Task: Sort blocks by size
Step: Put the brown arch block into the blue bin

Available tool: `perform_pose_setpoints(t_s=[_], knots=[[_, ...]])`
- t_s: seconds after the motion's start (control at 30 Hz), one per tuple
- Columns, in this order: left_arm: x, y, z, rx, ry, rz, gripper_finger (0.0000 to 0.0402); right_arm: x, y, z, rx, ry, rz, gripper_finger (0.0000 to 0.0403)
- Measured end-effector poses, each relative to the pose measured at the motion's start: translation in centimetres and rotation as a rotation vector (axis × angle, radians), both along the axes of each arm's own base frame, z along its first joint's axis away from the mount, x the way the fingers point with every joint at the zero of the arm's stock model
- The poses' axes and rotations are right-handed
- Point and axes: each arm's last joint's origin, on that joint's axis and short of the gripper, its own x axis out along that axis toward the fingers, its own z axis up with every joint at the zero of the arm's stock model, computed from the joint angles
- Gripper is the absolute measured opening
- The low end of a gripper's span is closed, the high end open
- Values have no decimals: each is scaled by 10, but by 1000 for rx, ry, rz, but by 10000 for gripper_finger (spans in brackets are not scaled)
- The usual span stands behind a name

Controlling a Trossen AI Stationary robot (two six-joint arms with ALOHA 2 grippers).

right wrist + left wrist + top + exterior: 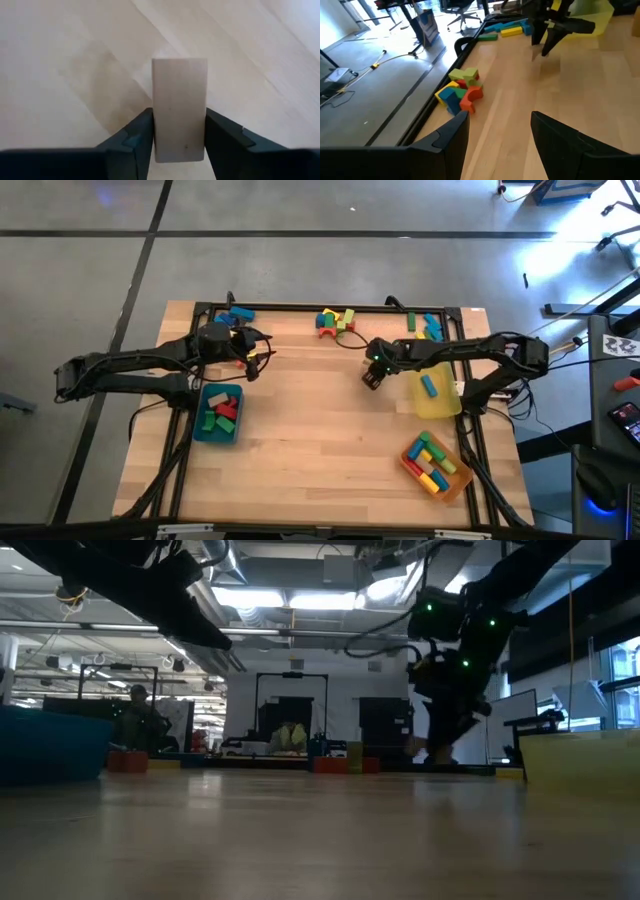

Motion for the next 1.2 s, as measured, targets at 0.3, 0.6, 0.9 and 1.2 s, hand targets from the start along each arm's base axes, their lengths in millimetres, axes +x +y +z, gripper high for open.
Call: perform_pose_setpoints(t_s=[0.3,0.6,0.9,1.2], knots=[[5,-13,1,-4,-12,-142,196,32,30,17,-99,-283,189,144],[9,-22,3,-78,-63,-218,196,52,56,39,-196,-553,333,139],[21,-22,-3,-95,-62,-235,196,61,71,53,-261,-716,403,147],[41,-23,-19,-149,-32,-398,196,75,76,39,-297,-770,443,147]])
